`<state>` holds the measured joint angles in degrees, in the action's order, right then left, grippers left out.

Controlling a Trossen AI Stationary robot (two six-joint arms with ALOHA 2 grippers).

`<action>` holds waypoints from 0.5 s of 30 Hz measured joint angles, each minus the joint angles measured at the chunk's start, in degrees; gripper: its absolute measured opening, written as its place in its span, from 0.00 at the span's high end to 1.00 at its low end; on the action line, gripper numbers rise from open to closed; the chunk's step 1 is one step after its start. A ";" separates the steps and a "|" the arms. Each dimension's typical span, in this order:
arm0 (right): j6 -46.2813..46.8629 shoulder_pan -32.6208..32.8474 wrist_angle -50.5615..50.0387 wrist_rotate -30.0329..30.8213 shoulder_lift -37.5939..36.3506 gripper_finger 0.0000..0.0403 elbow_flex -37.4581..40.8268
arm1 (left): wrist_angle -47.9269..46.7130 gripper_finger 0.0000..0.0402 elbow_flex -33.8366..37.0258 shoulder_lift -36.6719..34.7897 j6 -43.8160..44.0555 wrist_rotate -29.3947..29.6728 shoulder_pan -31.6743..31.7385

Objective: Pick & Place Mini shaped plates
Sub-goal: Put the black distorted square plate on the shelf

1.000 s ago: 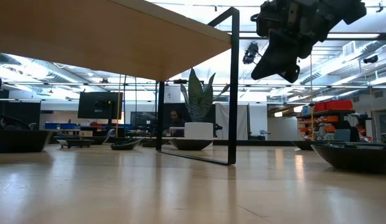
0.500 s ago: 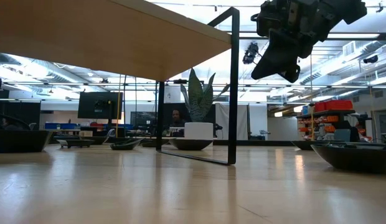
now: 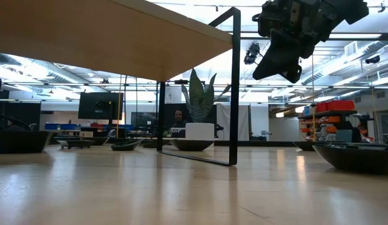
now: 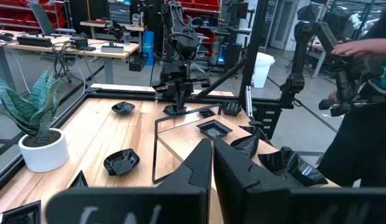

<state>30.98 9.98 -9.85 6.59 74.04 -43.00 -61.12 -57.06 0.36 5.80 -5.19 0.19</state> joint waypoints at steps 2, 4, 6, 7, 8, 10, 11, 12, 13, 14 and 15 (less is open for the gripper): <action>0.00 -0.02 0.00 0.00 0.00 1.00 0.00 | 0.00 0.95 -0.01 0.00 0.00 0.00 0.00; 0.00 -0.02 0.01 0.00 0.00 1.00 0.00 | 0.02 0.95 -0.02 0.00 0.00 0.00 0.00; 0.00 -0.02 0.02 0.01 0.00 1.00 0.00 | 0.02 0.95 -0.01 0.00 0.00 0.00 0.01; 0.00 -0.02 0.02 0.02 0.00 1.00 0.00 | 0.00 0.95 -0.01 0.00 0.00 0.00 0.01; 0.00 -0.02 0.02 0.02 0.00 1.00 0.00 | 0.00 0.95 -0.01 0.00 0.00 0.00 0.00; 0.00 -0.02 0.02 0.02 0.00 1.00 0.00 | 0.02 0.95 -0.02 0.00 0.00 0.00 0.00; 0.02 -0.02 0.02 0.02 0.00 1.00 0.00 | 0.02 0.95 -0.02 0.00 0.00 0.00 0.02; 0.06 -0.02 0.02 0.02 0.00 1.00 0.00 | 0.00 0.95 -0.01 0.00 0.00 0.00 0.02; 0.23 -0.02 0.02 0.02 0.00 1.00 0.00 | 0.00 0.95 -0.02 0.00 0.00 0.00 0.00; 0.32 -0.02 0.02 0.02 0.00 1.00 0.00 | 0.00 0.95 -0.02 0.00 0.00 0.00 0.02; 0.56 -0.02 0.02 0.04 0.00 1.00 0.00 | 0.01 0.95 -0.02 0.00 0.00 0.00 0.00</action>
<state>31.54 9.96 -9.82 6.63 74.04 -43.00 -61.12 -57.08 0.36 5.80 -5.19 0.19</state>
